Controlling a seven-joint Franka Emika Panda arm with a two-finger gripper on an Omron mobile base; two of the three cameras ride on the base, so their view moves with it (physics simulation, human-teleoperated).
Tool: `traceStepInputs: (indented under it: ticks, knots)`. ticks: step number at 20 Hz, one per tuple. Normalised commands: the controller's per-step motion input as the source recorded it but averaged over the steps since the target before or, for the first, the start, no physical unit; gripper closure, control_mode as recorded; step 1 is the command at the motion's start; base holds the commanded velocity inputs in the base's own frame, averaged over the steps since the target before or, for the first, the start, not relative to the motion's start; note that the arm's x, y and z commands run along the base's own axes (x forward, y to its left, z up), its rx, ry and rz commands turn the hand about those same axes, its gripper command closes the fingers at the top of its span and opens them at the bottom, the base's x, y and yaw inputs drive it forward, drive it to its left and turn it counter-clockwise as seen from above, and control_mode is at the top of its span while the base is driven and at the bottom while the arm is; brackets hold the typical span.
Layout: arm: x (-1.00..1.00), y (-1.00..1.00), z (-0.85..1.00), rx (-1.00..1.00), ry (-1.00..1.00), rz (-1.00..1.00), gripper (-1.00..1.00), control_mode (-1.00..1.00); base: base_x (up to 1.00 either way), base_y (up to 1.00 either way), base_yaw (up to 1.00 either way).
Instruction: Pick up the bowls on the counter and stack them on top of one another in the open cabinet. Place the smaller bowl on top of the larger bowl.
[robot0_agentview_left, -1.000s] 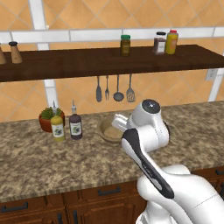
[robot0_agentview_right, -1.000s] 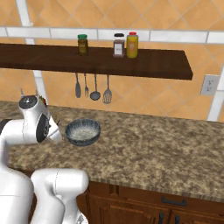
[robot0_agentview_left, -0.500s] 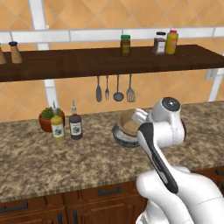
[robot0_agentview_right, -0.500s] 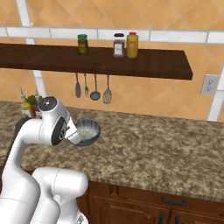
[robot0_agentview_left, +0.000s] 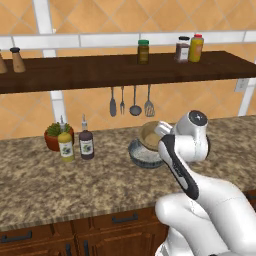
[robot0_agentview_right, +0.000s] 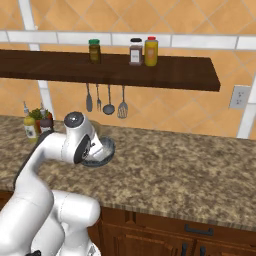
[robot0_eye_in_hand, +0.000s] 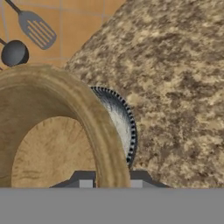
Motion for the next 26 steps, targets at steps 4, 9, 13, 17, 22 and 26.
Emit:
traceStepInputs:
  ticks: [4,9,13,17,22,26]
  knots:
    - [0.38,-0.05,-0.31,0.0,0.01,0.0,1.0,-1.0,0.0,0.0,0.0]
    - [0.14,-0.21,-0.38,0.0,0.0,0.0,1.0,-1.0,0.0,0.0,0.0]
    - [0.28,0.0,-0.33,0.0,0.0,0.0,1.0,-1.0,0.0,0.0,0.0]
    - [0.31,0.0,-0.21,0.0,0.0,0.0,1.0,-1.0,0.0,0.0,0.0]
    - [0.15,0.06,-0.1,0.0,0.0,0.0,1.0,-1.0,0.0,0.0,0.0]
    - [0.06,0.16,-0.09,0.0,0.0,0.0,1.0,-1.0,0.0,0.0,0.0]
